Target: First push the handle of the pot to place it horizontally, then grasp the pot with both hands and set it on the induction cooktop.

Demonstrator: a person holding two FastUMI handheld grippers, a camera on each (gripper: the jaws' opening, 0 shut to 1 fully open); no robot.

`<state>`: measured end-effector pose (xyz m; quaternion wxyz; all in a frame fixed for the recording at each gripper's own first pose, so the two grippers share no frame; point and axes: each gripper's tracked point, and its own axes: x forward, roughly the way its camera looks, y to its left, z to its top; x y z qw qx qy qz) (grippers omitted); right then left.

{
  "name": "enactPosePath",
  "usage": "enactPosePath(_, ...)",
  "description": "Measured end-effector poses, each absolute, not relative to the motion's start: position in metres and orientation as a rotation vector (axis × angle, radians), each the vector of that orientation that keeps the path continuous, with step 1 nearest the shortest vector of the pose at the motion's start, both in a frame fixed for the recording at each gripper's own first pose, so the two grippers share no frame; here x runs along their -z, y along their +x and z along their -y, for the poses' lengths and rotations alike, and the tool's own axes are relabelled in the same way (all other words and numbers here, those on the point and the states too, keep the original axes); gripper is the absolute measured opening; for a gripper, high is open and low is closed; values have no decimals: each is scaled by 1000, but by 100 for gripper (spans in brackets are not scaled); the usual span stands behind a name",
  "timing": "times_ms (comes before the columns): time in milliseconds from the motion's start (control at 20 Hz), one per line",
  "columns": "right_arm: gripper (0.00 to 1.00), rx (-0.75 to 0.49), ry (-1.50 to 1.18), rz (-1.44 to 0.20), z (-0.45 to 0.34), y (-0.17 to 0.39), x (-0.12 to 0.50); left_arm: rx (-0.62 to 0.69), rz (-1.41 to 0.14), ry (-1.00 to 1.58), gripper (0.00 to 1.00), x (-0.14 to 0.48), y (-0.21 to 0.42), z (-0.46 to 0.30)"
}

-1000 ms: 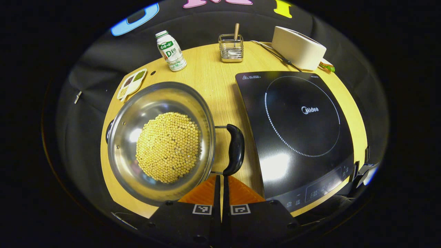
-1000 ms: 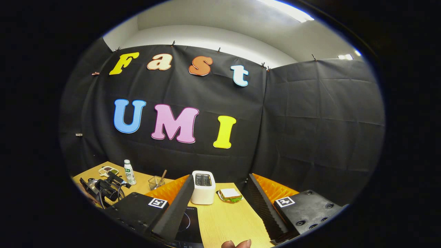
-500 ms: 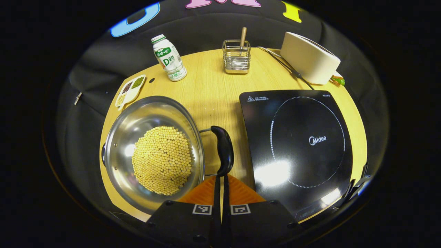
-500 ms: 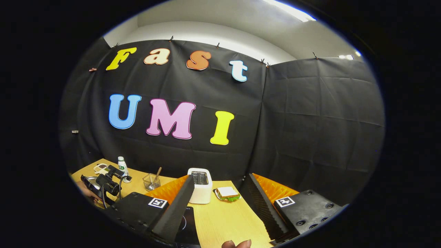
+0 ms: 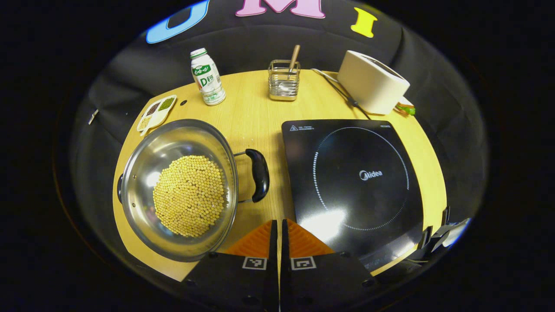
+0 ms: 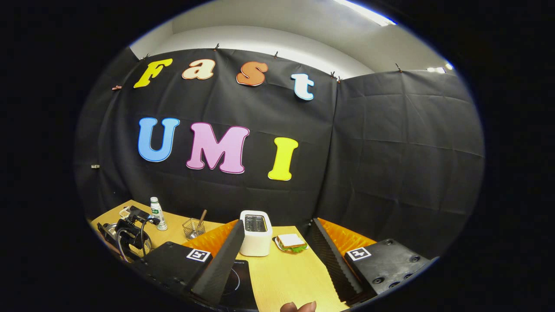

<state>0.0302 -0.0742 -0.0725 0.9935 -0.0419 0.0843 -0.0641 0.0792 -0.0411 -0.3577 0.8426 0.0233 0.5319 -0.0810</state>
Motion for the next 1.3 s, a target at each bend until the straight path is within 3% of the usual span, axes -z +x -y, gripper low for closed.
enactPosePath(50,98,115,-81,-172,67,31,73,174,-1090,60,11,349,76,38)
enactPosePath(250,97,48,-67,-171,31,33,73,171,-939,55,60,306,64,24)
enactPosePath(350,97,-6,-59,-176,7,35,74,165,-890,36,93,288,57,13)
enactPosePath(400,97,-39,-46,-184,-8,38,76,169,-861,17,99,276,56,8)
enactPosePath(750,98,-270,56,-338,-122,43,124,95,-708,-150,98,236,56,-100)
enactPosePath(1300,98,-481,112,-684,-252,65,246,-25,-819,-75,95,308,84,-273)
